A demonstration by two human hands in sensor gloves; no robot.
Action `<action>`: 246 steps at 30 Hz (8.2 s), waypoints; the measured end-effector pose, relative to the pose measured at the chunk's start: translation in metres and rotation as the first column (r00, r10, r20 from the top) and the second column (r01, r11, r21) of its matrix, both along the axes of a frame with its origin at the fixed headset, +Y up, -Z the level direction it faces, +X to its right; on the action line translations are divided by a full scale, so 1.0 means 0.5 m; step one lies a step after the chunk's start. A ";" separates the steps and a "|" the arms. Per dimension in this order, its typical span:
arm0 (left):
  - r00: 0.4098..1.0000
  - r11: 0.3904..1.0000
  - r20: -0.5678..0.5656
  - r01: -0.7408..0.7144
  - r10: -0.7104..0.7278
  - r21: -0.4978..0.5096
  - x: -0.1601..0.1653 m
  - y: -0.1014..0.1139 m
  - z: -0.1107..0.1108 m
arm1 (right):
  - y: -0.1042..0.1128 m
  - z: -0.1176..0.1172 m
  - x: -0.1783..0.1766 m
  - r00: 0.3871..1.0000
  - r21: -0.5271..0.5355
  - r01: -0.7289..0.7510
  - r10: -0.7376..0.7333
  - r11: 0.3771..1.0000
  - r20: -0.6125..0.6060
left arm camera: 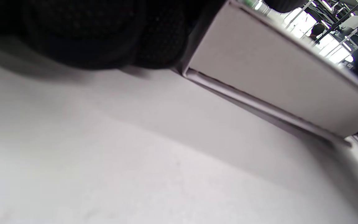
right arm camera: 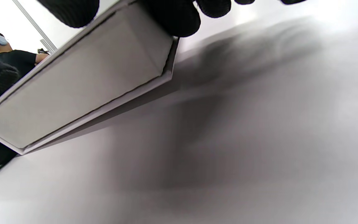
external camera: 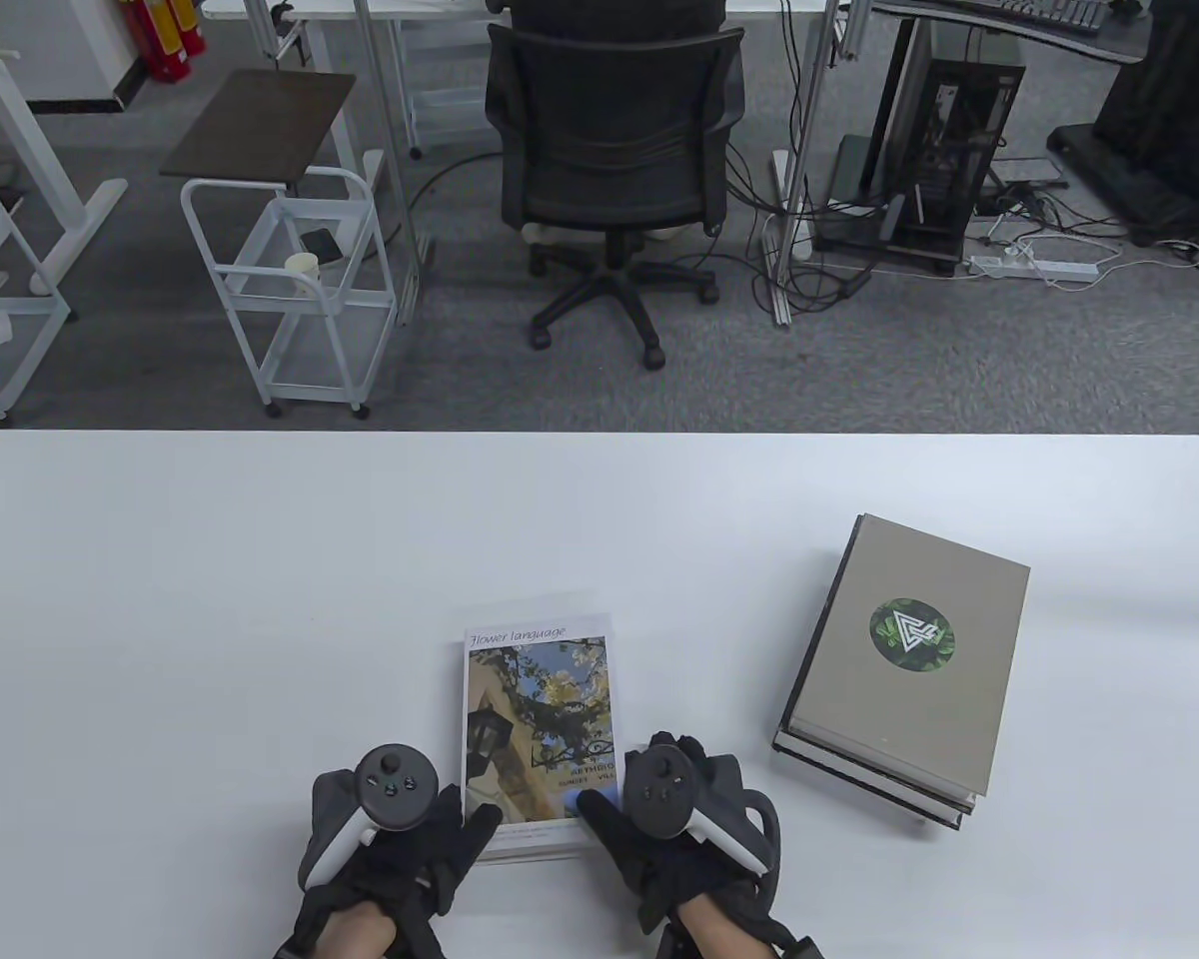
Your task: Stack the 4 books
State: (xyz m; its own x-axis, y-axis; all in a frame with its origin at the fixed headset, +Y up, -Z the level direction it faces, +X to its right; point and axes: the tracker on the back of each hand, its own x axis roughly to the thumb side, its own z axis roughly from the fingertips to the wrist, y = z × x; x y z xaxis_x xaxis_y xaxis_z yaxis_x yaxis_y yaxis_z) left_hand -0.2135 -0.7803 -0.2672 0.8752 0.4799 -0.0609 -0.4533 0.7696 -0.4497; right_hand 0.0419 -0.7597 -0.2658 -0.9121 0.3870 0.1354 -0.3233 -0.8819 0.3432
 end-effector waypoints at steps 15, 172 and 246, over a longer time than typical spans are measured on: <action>0.999 0.999 -0.013 -0.038 0.038 -0.036 -0.008 0.002 0.000 | 0.018 0.010 -0.006 0.995 0.037 0.098 -0.099 0.995 0.019; 0.970 0.940 -0.068 -0.244 0.235 -0.240 -0.030 0.006 0.001 | 0.037 -0.068 0.468 0.478 -0.056 0.840 -0.687 0.540 0.547; 0.954 0.953 -0.133 -0.284 0.269 -0.106 -0.091 0.036 -0.004 | 0.167 0.000 0.088 0.944 0.150 0.280 -0.301 0.948 0.138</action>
